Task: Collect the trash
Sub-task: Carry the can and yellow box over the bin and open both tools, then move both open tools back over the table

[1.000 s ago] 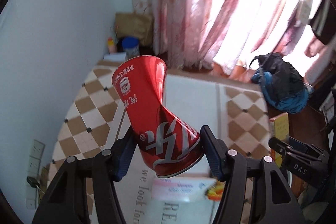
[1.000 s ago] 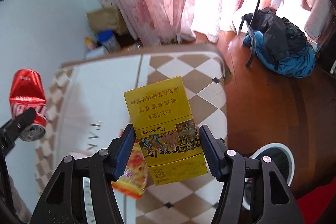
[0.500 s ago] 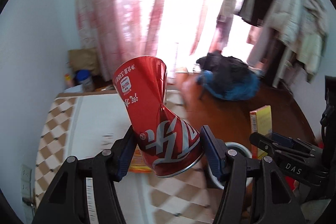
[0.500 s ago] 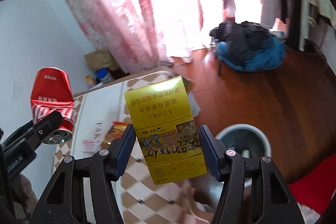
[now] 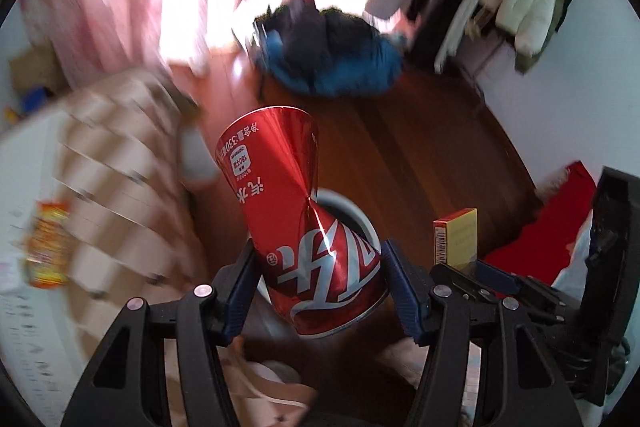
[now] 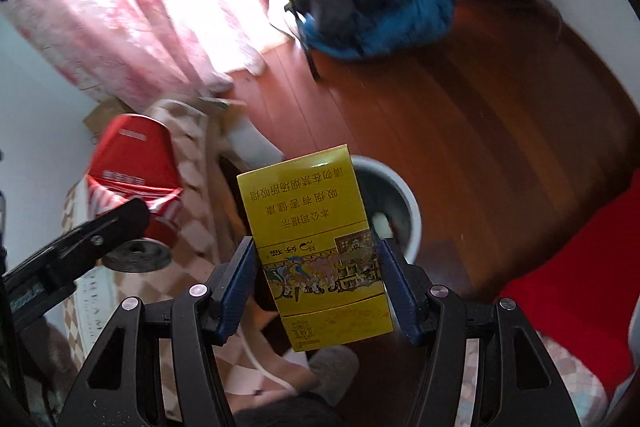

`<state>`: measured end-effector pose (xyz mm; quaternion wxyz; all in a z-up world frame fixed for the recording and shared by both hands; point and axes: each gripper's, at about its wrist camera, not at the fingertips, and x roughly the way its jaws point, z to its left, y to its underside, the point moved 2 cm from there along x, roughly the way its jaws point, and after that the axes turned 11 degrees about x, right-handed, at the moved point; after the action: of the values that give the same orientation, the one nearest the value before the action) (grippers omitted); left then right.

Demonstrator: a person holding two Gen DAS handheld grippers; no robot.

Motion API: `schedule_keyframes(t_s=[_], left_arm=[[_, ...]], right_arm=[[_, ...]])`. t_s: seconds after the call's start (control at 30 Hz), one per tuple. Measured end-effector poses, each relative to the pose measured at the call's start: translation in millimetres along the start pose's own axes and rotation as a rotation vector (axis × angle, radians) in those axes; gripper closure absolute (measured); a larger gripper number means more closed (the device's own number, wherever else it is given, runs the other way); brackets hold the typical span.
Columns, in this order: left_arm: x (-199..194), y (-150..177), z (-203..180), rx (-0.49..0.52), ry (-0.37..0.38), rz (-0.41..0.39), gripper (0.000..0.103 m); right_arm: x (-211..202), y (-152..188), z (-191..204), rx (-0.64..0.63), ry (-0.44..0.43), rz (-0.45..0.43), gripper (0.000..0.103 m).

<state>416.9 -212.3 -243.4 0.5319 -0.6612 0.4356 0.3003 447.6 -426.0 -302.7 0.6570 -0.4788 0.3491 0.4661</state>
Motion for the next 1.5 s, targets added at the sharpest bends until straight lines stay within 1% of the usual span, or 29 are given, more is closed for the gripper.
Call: schedule_keyframes(t_s=[0.07,0.2,0.33,0.43,0.47,0.5,0.53,0.57,0.6,0.67,0.7,0.77,0.87,1.03,1.13,1.23,1.4,1.5], left_arm=[[32,-1,0,-0.029,0.020,0.061,0.046],[101,-6,5,-0.085,0.097,0.200,0.045],[147,-9,5,-0.092,0.060,0.303,0.043],[162,-10,13,-0.110,0.015,0.334,0.022],[163,-10,16,-0.118,0.001,0.335,0.019],[164,-8,17,-0.125,-0.003,0.336,0.018],[163,-5,19,-0.128,-0.010,0.338,0.015],[162,-3,19,-0.122,-0.027,0.337,0.009],[157,2,26,-0.115,-0.043,0.333,0.007],[151,7,27,-0.099,-0.084,0.327,0.007],[148,9,30,-0.089,-0.117,0.314,0.007],[138,13,29,-0.056,-0.192,0.283,0.007],[131,22,25,-0.010,-0.262,0.259,0.007],[120,28,21,0.037,-0.314,0.242,0.007],[108,30,15,0.060,-0.333,0.224,0.007],[97,30,6,0.070,-0.337,0.204,0.007],[75,30,-7,0.085,-0.337,0.170,0.007],[57,28,-13,0.082,-0.330,0.144,0.007]], right_arm=[[22,-6,-18,0.027,0.011,0.038,0.040],[62,-18,-48,0.076,0.024,0.090,0.040],[104,-26,-68,0.115,0.020,0.154,0.040],[132,-32,-75,0.152,0.003,0.192,0.039],[144,-33,-76,0.157,-0.006,0.219,0.039],[154,-35,-77,0.164,-0.012,0.237,0.034],[162,-34,-77,0.162,-0.014,0.252,0.026],[168,-34,-76,0.159,-0.010,0.263,0.007],[172,-30,-77,0.160,-0.005,0.272,0.000],[176,-26,-76,0.156,0.018,0.276,0.000],[178,-24,-75,0.153,0.028,0.278,0.000],[179,-20,-75,0.137,0.074,0.274,0.000],[172,-16,-72,0.097,0.147,0.245,0.000],[147,-11,-70,0.046,0.233,0.184,0.000],[131,-9,-68,0.044,0.260,0.162,0.000],[114,-7,-66,0.031,0.278,0.143,0.000],[81,-3,-62,0.036,0.261,0.115,0.000],[56,-3,-53,0.034,0.243,0.084,0.000]])
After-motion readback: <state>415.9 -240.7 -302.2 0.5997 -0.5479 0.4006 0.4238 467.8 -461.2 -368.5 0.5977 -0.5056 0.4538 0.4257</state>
